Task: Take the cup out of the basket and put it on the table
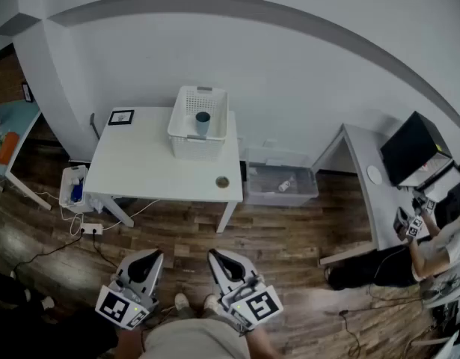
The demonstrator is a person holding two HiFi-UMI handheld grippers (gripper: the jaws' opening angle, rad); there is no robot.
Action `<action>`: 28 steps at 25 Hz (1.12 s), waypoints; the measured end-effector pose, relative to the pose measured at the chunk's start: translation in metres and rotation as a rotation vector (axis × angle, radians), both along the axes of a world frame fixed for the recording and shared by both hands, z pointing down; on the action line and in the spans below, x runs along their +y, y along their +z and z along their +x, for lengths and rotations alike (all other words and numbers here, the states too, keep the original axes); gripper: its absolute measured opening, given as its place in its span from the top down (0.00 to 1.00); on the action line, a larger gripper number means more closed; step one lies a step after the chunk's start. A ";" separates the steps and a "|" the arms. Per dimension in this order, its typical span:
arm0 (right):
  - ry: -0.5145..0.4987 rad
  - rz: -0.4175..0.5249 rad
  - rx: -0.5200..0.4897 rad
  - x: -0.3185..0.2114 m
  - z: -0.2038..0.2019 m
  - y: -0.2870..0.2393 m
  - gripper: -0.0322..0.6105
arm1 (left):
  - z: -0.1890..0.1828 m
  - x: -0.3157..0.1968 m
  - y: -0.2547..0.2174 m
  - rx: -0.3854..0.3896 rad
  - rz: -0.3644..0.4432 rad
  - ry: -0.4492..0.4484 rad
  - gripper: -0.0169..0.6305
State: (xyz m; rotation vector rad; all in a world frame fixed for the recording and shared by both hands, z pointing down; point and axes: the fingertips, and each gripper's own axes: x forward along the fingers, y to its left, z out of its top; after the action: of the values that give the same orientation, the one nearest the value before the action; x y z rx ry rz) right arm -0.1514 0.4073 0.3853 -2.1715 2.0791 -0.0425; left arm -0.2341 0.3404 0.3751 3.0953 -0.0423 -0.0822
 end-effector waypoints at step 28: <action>-0.028 0.005 -0.001 0.025 0.031 0.008 0.94 | 0.033 0.033 0.007 -0.064 0.023 -0.032 0.97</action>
State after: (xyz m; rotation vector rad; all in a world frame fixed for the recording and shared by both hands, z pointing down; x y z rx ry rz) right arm -0.1203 0.4328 0.3936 -2.1386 2.1072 -0.0408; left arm -0.2010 0.3734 0.3818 3.1200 -0.0937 0.0158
